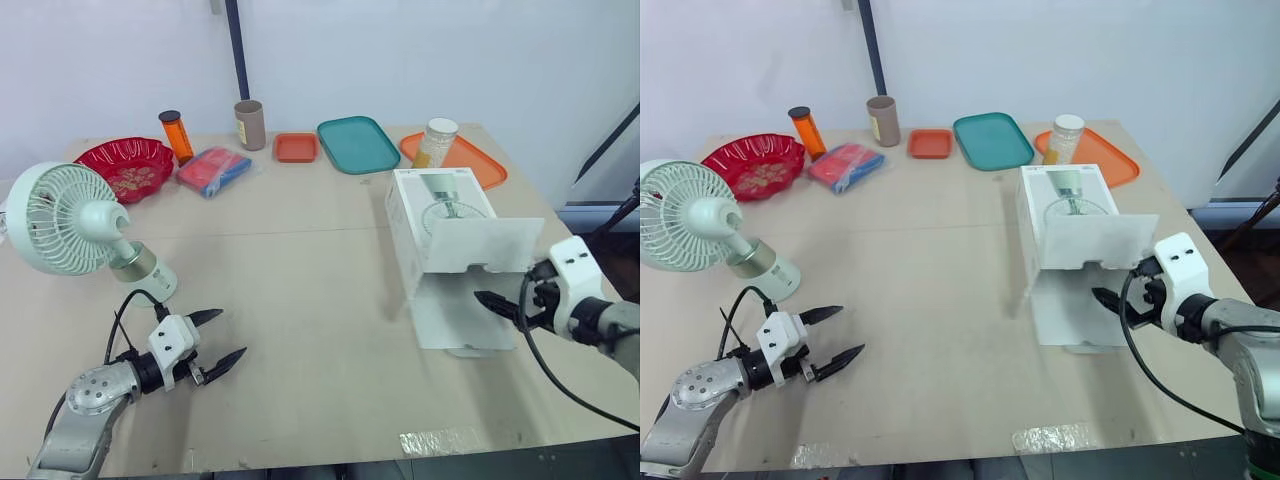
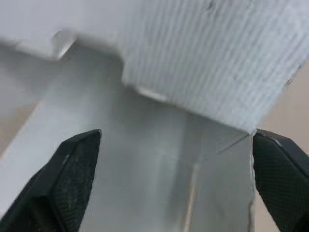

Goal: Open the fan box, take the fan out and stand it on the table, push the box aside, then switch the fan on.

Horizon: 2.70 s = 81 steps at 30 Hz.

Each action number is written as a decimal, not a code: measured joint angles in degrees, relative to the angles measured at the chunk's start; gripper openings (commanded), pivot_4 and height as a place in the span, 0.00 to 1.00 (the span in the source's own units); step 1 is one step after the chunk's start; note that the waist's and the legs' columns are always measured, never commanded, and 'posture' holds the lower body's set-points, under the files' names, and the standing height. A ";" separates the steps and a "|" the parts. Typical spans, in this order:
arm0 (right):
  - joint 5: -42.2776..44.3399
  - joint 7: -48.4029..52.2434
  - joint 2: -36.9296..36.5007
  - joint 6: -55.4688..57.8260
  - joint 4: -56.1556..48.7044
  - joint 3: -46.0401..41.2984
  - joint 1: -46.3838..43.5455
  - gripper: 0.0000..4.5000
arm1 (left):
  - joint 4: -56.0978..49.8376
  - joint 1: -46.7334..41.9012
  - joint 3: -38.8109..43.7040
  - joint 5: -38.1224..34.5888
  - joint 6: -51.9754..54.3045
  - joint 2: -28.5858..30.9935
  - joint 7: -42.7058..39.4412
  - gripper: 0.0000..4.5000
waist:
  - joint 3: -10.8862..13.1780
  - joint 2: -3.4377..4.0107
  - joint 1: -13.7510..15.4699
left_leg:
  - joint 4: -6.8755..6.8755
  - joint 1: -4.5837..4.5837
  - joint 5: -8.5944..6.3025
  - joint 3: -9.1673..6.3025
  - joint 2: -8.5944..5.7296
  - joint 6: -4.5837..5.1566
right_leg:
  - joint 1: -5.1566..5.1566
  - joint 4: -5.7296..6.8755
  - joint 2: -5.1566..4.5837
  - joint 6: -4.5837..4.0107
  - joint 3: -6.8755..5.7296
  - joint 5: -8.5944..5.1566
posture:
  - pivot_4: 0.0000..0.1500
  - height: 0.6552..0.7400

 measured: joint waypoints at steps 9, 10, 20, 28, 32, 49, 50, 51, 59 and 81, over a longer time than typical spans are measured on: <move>0.55 13.03 -7.54 -11.03 5.42 -10.00 6.39 0.99 | -3.07 2.68 -0.48 0.00 0.64 -0.04 0.87 1.00 | 0.01 -0.01 0.07 | 0.00 0.00 0.00 0.03 0.01 0.00 | 0.06 -0.02 0.03 0.03 0.05 -0.02 | 1.00 1.00; 0.59 14.10 -8.17 -11.97 6.50 -10.99 6.32 0.99 | -3.32 2.68 -0.48 0.00 0.99 -0.04 1.15 1.00 | 0.00 0.00 0.07 | 0.00 0.00 0.00 0.04 0.01 0.00 | 0.07 -0.02 0.04 0.03 0.05 -0.02 | 1.00 1.00; 23.37 8.87 -2.82 -5.44 -0.94 -10.58 -18.24 0.99 | -3.75 1.57 -0.28 -0.66 3.30 -0.03 1.65 1.00 | 0.05 -0.02 -0.18 | -0.01 0.08 0.00 0.25 0.11 0.00 | 0.10 -0.02 0.20 0.01 0.35 -0.01 | 1.00 1.00; 25.84 -2.74 6.45 -1.58 -6.52 7.77 -25.73 0.99 | -5.56 1.54 0.11 -1.35 5.54 -0.07 2.77 1.00 | 0.04 -0.06 0.29 | 0.02 0.05 0.00 0.10 0.03 -0.01 | -0.16 -0.05 0.11 0.06 0.36 0.01 | 1.00 1.00; 23.51 -13.33 12.37 4.59 -6.42 17.00 -29.96 0.99 | -6.55 1.65 0.32 -1.33 5.61 -0.07 3.74 1.00 | 0.03 -0.06 0.29 | 0.02 0.05 0.00 0.06 0.05 -0.01 | -0.17 -0.04 0.13 0.03 0.33 0.03 | 1.00 1.00; 23.71 -26.44 21.59 22.45 -4.73 24.72 -33.22 0.99 | -7.37 2.28 0.35 -0.84 6.25 0.03 3.97 1.00 | 0.03 -0.06 0.43 | 0.02 -0.02 0.00 0.03 0.04 0.00 | -0.21 -0.08 0.13 0.03 0.29 0.04 | 1.00 1.00; 22.95 -26.96 21.11 23.36 -4.20 24.72 -33.22 0.99 | -7.37 2.30 0.35 -0.79 6.26 0.03 4.02 1.00 | 0.03 -0.06 0.43 | 0.02 -0.03 0.00 0.03 0.02 0.00 | -0.21 -0.09 0.11 0.03 0.29 0.04 | 1.00 1.00; 22.37 -27.22 20.55 23.95 -3.48 24.72 -33.22 0.99 | -7.37 2.31 0.37 -0.77 6.27 0.03 4.19 1.00 | 0.03 -0.06 0.43 | 0.02 -0.03 0.00 0.03 0.01 0.00 | -0.21 -0.09 0.09 0.04 0.29 0.04 | 1.00 1.00; 17.43 -27.17 16.75 24.99 1.42 24.10 -33.13 0.99 | -7.38 2.30 0.39 -0.75 6.52 0.04 5.13 1.00 | 0.03 -0.06 0.42 | 0.02 -0.01 0.00 0.04 0.01 0.00 | -0.20 -0.09 0.12 0.04 0.29 0.05 | 1.00 1.00; 11.57 -0.35 15.58 -7.59 -4.64 29.62 -24.02 0.99 | -12.85 6.64 7.11 -3.15 7.84 -2.68 10.87 1.00 | 0.04 -0.08 0.18 | 0.03 0.02 -0.02 0.04 0.08 0.03 | -0.14 -0.20 0.15 0.06 0.27 0.06 | 1.00 1.00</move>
